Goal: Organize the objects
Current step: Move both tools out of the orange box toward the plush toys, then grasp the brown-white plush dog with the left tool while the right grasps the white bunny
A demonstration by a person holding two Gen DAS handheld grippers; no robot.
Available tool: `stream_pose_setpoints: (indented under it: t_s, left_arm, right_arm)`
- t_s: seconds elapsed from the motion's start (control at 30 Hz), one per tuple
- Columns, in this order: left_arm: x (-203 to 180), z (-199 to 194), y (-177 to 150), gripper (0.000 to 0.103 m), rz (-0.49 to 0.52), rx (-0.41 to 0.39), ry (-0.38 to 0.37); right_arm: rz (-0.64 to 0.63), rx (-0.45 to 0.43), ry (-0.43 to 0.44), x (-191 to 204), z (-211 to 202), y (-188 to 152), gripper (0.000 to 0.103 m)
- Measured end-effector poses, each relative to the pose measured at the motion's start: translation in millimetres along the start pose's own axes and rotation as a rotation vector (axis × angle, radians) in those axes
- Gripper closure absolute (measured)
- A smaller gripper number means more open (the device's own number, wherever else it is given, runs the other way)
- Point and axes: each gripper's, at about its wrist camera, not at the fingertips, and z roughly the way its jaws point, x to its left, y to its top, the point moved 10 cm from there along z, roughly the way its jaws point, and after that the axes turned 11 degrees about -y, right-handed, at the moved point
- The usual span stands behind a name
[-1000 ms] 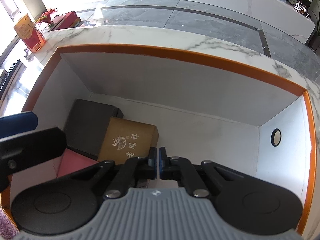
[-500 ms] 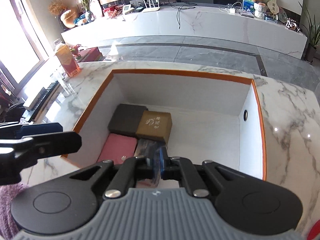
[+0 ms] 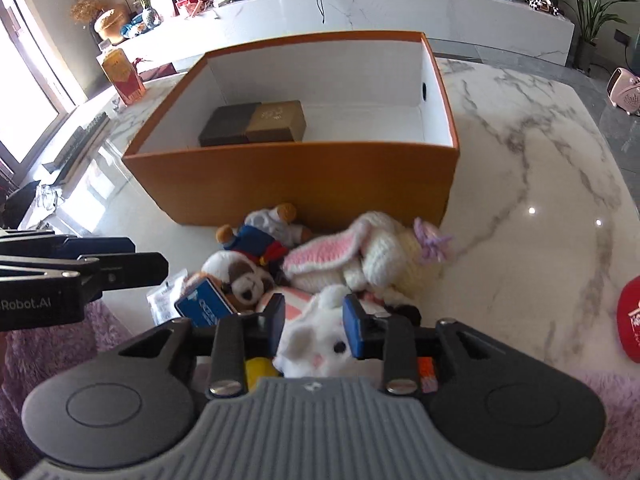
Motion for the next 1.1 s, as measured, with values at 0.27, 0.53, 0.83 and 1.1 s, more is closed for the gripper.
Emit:
stream_pose_setpoints:
  t_s: [0.27, 0.53, 0.83, 1.1]
  left_arm:
    - [-10, 12, -18, 0.048, 0.083, 0.052, 0.066]
    - [-9, 11, -21, 0.047, 0.093, 0.062, 0.079]
    - [-4, 26, -17, 0.034, 0.112, 0.084, 0.073]
    - [2, 48, -13, 0.034, 0.112, 0.123, 0.075]
  right_arm:
    - [-0.085, -0.017, -0.022, -4, 6, -18, 0.052]
    - [-0.212, -0.006, -0.057, 7, 22, -24, 0.033]
    - [-0.244, 0.007, -0.084, 7, 34, -25, 0.029]
    - [-0.268, 0.017, -0.086, 10, 39, -27, 0.024]
